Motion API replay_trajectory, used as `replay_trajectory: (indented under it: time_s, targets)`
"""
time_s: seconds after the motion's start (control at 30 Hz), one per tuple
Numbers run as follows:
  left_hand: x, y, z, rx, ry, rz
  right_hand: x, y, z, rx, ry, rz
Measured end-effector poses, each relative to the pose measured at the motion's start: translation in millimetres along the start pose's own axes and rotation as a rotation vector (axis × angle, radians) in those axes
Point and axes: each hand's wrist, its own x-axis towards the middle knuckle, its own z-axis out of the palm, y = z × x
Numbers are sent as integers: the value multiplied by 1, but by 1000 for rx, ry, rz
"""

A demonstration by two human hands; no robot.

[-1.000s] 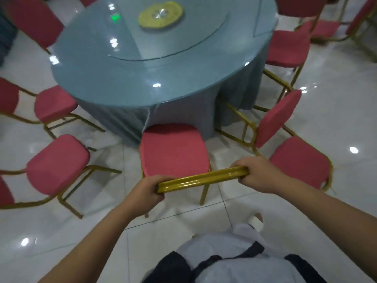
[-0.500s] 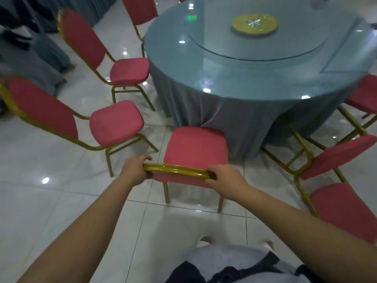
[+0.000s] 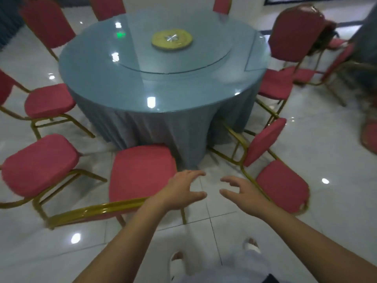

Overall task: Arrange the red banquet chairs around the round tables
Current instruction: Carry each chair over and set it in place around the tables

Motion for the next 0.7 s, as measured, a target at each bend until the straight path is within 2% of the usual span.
replay_trajectory:
  time_s: [0.1, 0.2, 0.4, 0.53, 0.7]
  targets:
    - [50, 55, 47, -74, -76, 39, -20, 72, -65, 47, 99, 118]
    - [98, 111, 95, -144, -110, 6, -46, 144, -128, 87, 187, 231]
    - [193, 199, 167, -121, -127, -26, -81, 262, -235, 146, 368, 383]
    - [243, 237, 186, -128, -86, -45, -76, 302, -287, 176, 377, 398]
    - [304, 253, 198, -95, -124, -120, -43, 327, -340, 205, 360, 375]
